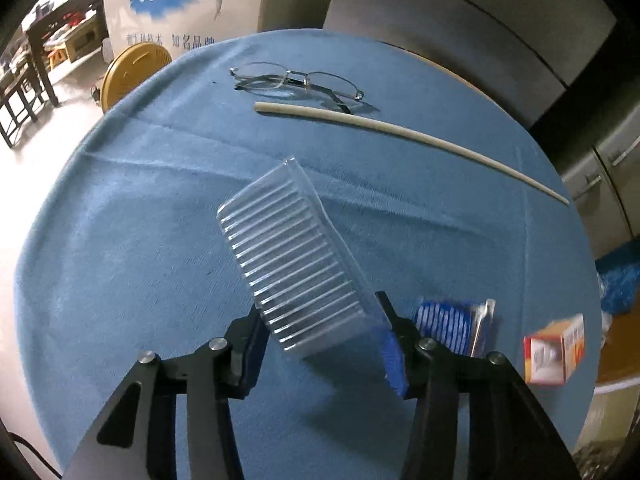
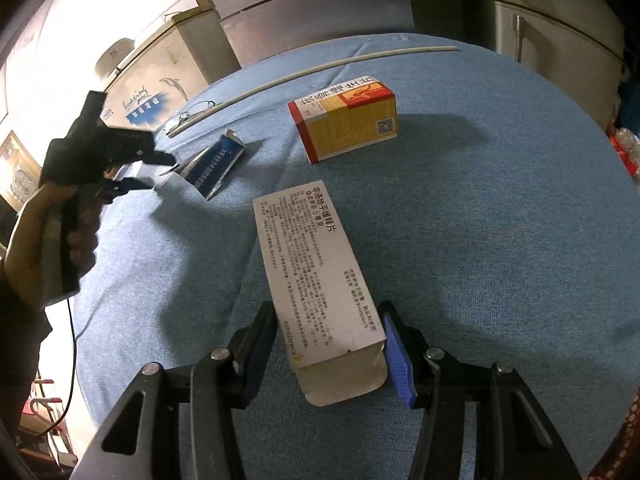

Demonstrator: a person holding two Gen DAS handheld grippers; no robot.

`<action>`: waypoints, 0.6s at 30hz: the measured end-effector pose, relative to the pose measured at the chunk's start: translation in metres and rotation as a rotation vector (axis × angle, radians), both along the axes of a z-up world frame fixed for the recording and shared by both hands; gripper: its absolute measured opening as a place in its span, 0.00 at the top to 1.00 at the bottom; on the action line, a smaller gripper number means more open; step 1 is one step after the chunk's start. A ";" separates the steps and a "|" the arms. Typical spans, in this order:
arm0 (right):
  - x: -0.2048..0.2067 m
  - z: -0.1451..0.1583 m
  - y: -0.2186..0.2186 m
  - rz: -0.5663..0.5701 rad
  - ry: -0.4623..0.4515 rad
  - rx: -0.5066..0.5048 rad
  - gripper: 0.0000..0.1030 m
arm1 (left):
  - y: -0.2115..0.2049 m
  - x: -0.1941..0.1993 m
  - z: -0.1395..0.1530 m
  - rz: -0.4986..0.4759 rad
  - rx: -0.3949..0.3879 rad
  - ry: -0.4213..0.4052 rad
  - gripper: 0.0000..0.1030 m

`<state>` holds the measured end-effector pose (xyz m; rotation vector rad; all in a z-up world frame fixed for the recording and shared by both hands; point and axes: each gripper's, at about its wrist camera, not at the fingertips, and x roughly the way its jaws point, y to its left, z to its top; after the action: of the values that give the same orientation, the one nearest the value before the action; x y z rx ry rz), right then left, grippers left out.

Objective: Collect trash
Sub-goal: 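Grasp the white medicine box with the right tool while the left tool grasps the clear plastic tray, then carry the medicine box and plastic tray toward the red basket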

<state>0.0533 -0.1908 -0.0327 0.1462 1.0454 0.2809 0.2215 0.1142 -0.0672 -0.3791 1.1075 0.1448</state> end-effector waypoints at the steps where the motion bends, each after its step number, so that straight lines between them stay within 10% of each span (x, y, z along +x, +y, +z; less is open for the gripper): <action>1: 0.000 0.000 -0.001 -0.001 0.002 0.002 0.47 | 0.002 -0.006 0.003 -0.007 -0.002 -0.009 0.50; 18: -0.049 0.034 -0.037 -0.126 -0.074 0.073 0.47 | -0.051 -0.120 0.041 -0.167 0.145 -0.113 0.50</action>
<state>0.0039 -0.2275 0.0009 0.2645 0.9487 0.2085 0.1017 0.0631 -0.0260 -0.1626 1.0060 0.0544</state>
